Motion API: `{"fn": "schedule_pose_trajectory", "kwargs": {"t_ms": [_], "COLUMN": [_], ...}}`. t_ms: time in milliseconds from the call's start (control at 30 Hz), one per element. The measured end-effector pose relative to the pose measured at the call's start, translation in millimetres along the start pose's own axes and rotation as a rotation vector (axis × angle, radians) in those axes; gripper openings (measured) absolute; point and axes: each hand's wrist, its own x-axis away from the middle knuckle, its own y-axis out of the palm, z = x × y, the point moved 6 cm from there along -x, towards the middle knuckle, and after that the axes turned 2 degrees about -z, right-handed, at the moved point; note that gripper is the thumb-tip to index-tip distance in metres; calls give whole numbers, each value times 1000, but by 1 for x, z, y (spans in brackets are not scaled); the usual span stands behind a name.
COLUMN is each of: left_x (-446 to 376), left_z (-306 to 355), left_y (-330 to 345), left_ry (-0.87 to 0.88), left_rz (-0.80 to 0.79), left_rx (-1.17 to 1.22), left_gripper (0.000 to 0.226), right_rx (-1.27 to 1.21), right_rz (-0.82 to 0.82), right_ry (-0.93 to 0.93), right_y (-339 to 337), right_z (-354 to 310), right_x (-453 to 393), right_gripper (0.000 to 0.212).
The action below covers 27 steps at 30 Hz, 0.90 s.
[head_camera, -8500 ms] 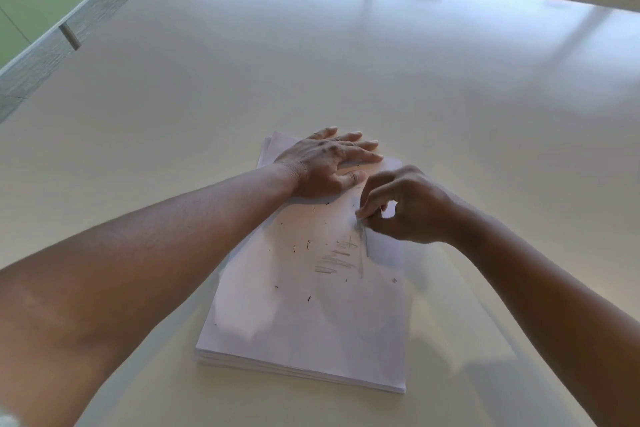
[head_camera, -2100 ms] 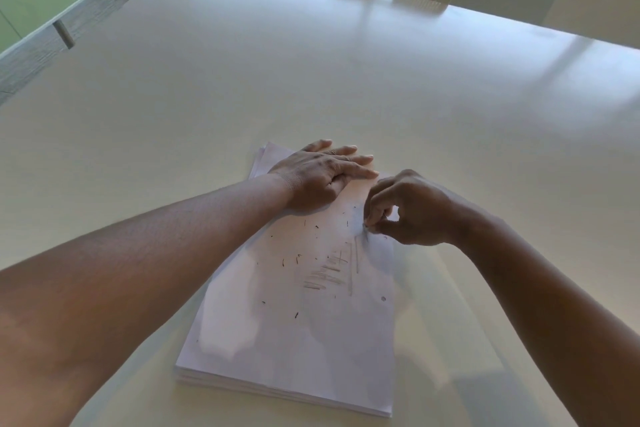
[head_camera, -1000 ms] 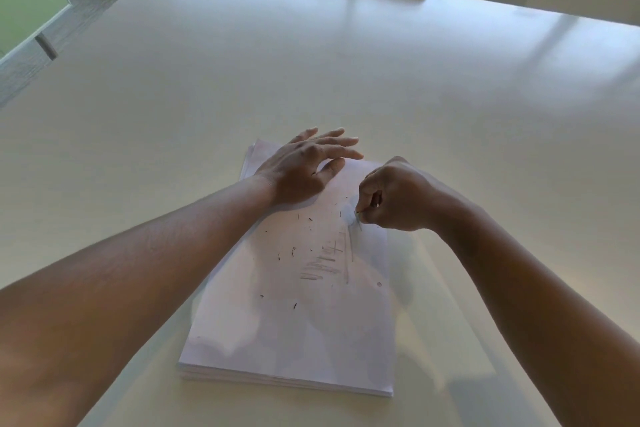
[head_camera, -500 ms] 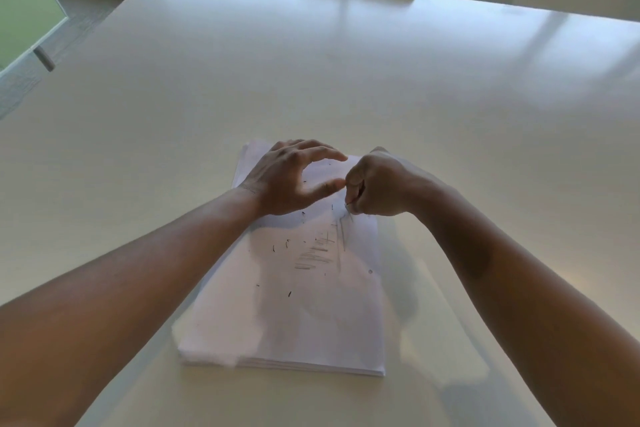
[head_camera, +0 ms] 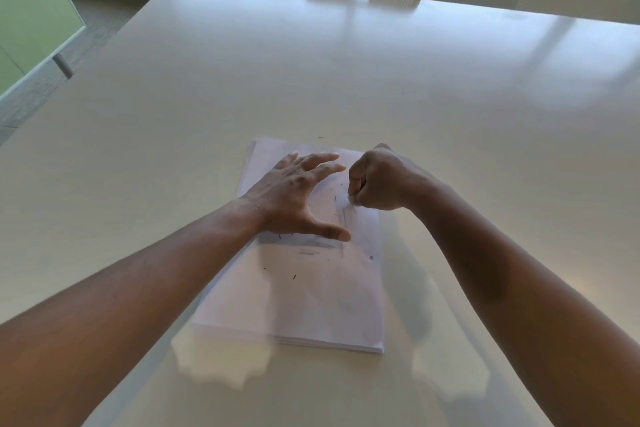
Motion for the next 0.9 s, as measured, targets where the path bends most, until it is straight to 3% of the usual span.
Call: {"fn": "schedule_pose_trajectory", "kwargs": {"t_ms": [400,633,800,900], "left_x": [1,2,3,3], "left_z": [0,2,3,3], "left_y": [8,6,7,6], "left_ry": [-36,-51,-54,-56], "left_rz": [-78,-90,-104,-100], "left_rx": [-58,-58,-61,-56], "left_gripper": [134,134,133,133], "right_rx": [-40,-57,-85,-88], "right_rz": [140,55,237,257], "right_ry": [-60,-193,-229,-257], "right_y": [11,19,14,15], "right_z": [10,13,13,17], "right_x": [5,17,9,8], "right_gripper": [16,15,16,15]}}
